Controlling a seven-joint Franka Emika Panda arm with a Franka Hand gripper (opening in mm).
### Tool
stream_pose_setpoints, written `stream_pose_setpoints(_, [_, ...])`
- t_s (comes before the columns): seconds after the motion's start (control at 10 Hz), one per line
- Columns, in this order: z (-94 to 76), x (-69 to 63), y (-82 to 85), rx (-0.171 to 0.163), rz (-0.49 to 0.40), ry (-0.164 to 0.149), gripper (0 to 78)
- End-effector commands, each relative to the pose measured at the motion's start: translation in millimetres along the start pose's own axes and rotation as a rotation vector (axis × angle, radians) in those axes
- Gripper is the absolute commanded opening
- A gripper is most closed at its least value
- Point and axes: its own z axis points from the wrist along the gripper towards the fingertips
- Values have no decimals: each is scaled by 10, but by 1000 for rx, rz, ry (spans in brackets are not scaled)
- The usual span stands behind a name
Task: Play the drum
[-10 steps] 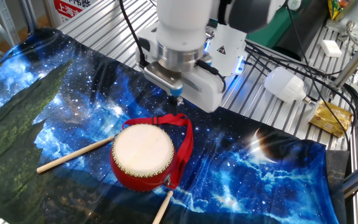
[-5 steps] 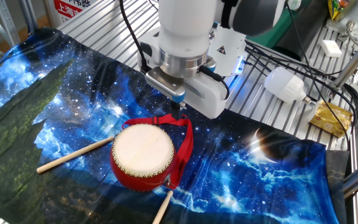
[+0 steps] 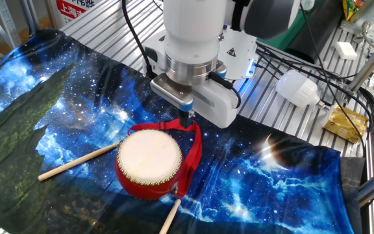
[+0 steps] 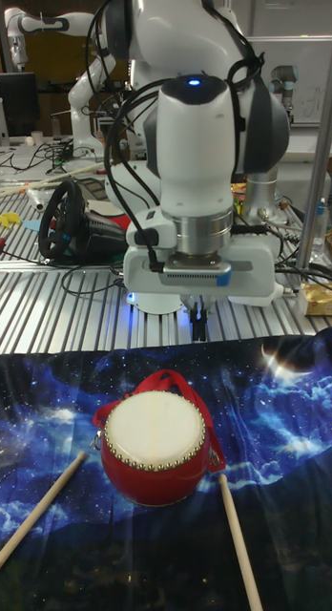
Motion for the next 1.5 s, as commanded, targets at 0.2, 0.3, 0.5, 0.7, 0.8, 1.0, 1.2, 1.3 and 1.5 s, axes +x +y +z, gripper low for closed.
stream_pose_setpoints(0.2, [-30, 8, 40, -2, 3, -8, 0])
stream_pose_setpoints(0.3, [-30, 8, 40, -2, -1, -11, 0])
stream_pose_setpoints(0.5, [-30, 8, 40, 12, 49, 1, 0])
stream_pose_setpoints(0.7, [-30, 8, 40, 15, 85, 27, 0])
stream_pose_setpoints(0.8, [-30, 8, 40, 8, 78, 40, 0])
stream_pose_setpoints(1.0, [-30, 8, 40, 7, 67, 40, 0])
stream_pose_setpoints(1.2, [-30, 8, 40, 9, 59, 49, 0])
stream_pose_setpoints(1.3, [-30, 8, 40, 9, 60, 52, 0])
stream_pose_setpoints(1.5, [-27, 7, 42, 2, 55, 48, 0])
